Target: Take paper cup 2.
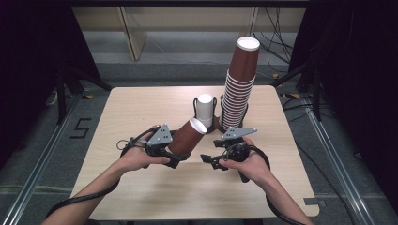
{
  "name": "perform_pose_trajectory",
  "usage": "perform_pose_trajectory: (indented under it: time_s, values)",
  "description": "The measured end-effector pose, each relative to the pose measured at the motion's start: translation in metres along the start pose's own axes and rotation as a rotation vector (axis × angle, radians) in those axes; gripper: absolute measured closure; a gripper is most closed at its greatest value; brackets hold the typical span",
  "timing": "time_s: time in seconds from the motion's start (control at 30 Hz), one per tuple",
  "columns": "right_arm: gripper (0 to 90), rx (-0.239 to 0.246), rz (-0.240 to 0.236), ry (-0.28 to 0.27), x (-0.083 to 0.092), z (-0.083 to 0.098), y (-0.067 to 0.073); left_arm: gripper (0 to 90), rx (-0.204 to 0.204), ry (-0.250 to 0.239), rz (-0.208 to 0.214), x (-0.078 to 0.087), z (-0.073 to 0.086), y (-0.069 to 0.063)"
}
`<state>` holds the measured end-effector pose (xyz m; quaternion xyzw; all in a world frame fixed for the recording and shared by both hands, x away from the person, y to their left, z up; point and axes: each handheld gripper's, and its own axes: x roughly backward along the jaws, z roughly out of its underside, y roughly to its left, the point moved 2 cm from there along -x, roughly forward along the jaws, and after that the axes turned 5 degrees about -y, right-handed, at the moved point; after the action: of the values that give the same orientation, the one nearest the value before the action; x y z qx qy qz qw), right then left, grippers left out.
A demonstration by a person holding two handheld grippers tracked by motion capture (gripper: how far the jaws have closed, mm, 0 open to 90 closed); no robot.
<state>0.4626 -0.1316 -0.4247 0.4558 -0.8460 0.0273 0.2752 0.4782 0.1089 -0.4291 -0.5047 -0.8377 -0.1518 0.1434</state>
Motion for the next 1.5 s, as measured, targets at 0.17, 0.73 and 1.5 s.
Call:
perform_pose_trajectory:
  time_s: [0.17,0.73,1.5]
  values:
    - [21.5,0.088,-0.003,0.066,-0.001,0.003,0.004,10.9,-0.035,0.038,0.033,0.006,0.004,-0.006]
    - [21.0,0.223,-0.063,0.216,-0.006,0.019,0.010,10.9,-0.119,0.173,0.136,0.014,0.013,-0.020]
    - [20.4,0.326,-0.128,0.362,-0.008,0.033,0.014,10.9,-0.230,0.334,0.234,0.009,0.011,-0.033]
